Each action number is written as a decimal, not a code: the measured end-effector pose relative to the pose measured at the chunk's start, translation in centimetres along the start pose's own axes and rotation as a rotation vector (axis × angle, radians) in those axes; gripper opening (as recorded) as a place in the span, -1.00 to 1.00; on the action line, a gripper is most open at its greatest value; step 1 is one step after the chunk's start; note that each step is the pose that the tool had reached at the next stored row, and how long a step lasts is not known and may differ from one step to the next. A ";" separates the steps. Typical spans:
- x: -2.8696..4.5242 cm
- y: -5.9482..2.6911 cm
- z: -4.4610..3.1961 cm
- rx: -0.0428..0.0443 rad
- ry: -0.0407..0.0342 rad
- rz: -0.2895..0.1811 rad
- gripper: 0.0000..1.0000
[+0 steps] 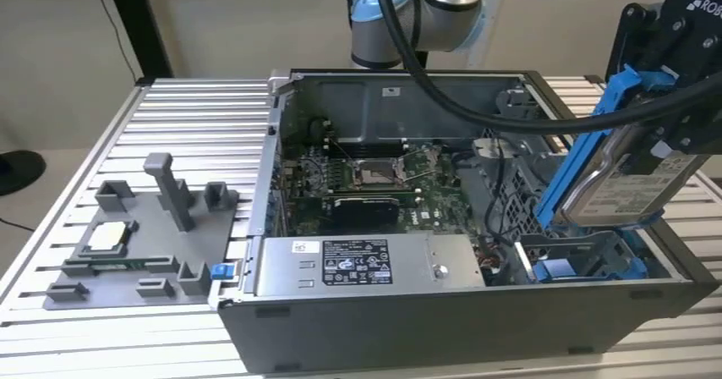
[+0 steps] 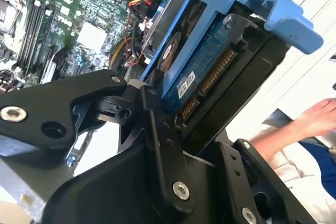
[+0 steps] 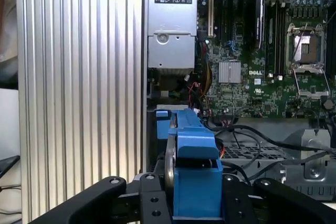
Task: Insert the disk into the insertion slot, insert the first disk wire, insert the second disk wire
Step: 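Insert the disk into the insertion slot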
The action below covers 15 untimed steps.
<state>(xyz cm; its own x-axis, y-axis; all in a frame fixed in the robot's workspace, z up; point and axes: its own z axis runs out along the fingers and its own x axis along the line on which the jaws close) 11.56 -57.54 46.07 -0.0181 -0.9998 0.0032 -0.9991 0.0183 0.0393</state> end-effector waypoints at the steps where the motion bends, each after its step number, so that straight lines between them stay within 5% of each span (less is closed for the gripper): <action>1: 0.01 -0.04 0.15 0.0000 -0.0001 0.000 -1.00; 15: 0.18 -0.29 0.97 -0.0001 -0.0008 0.022 -1.00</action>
<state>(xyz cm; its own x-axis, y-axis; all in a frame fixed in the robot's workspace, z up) 11.81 -57.72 45.09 -0.0405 -0.9992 0.0032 -0.9984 0.0406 0.0393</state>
